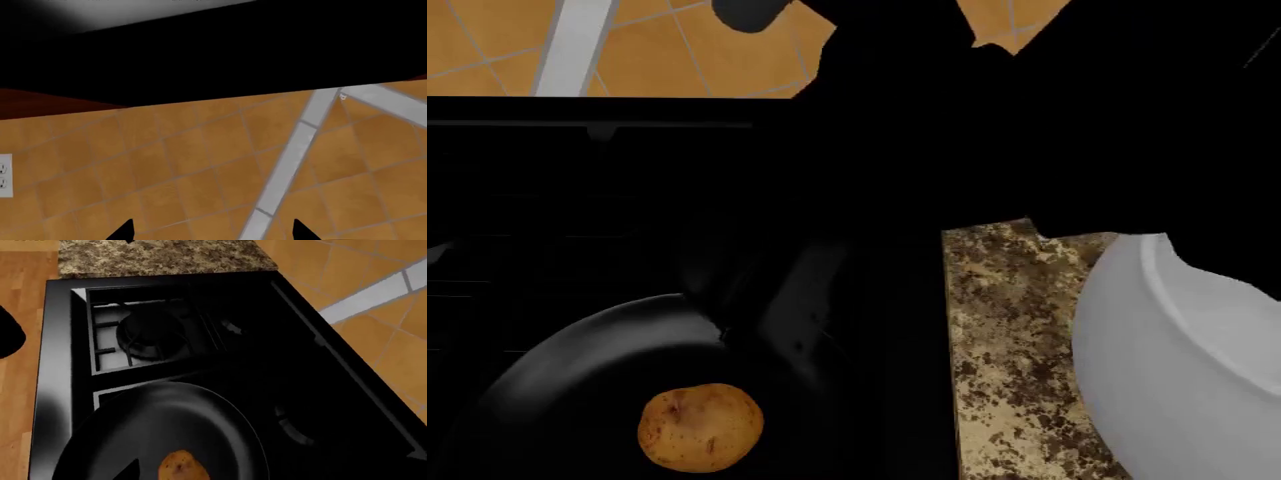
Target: Pick the potato from the pan and place it in the bowl.
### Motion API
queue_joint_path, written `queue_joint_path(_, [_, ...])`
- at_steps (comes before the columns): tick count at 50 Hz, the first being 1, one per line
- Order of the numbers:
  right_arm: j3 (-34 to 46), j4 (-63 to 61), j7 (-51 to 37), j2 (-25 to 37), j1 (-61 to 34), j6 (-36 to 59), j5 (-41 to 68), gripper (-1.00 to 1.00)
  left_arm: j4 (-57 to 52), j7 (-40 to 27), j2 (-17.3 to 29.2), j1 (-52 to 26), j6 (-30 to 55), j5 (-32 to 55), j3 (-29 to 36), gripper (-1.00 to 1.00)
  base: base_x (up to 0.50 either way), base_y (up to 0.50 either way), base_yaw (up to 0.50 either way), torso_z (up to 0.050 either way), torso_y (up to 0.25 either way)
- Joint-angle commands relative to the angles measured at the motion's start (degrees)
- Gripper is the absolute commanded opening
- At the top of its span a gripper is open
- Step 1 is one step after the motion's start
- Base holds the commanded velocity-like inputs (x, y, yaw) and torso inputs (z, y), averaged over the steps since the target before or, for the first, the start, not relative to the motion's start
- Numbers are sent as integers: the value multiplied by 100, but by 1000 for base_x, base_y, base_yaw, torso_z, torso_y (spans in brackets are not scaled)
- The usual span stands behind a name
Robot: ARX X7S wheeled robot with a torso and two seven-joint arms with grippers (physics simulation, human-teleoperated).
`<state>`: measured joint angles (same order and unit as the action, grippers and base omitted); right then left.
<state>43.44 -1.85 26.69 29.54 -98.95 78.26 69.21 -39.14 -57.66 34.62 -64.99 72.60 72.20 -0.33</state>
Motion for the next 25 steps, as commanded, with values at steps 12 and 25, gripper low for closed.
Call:
queue_joint_path(12, [1312, 306, 2132, -147, -409, -680, -912, 100, -57, -705, 129, -24, 252, 491, -160, 100, 0, 0, 0, 0, 0])
queue_joint_path(25, [1696, 502, 2343, -256, -315, -885, -1215, 100, -34, -573, 99, 123, 72, 237, -36, 100, 0, 0, 0, 0, 0])
